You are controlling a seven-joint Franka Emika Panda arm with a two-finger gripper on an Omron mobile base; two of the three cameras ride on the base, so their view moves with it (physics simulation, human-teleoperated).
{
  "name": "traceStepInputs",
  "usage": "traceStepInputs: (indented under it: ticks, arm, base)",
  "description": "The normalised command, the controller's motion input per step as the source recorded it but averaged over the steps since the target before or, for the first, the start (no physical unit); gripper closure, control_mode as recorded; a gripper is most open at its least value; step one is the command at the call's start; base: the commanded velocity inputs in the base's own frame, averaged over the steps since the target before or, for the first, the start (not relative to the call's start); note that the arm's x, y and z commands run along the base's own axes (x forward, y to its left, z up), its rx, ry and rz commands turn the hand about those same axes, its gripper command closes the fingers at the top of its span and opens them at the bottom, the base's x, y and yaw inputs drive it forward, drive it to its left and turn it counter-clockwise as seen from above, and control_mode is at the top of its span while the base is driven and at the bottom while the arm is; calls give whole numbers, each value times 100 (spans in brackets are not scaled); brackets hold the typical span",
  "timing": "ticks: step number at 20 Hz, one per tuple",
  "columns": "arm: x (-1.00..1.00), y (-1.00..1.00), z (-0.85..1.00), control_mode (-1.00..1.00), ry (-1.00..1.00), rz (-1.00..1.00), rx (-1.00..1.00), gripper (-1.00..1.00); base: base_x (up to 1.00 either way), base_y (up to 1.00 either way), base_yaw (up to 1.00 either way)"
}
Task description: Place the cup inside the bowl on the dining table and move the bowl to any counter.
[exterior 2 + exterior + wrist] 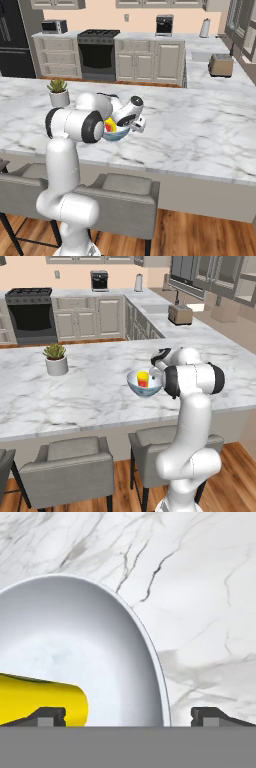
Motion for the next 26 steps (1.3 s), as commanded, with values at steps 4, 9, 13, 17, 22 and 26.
traceStepInputs:
  ticks: [4,9,13,17,22,26]
  arm:
    - [0,3,0,-100,0,0,0,-100]
    - [0,12,0,-100,0,0,0,100]
    - [0,7,0,-100,0,0,0,100]
    - [0,11,0,-100,0,0,0,100]
    - [0,2,2,-100,0,0,0,100]
    - [1,-5,3,-100,4,-7,0,100]
  base:
    - [0,0,0]
    - [0,0,0]
    - [0,0,0]
    - [0,0,0]
    - [0,0,0]
    - [0,0,0]
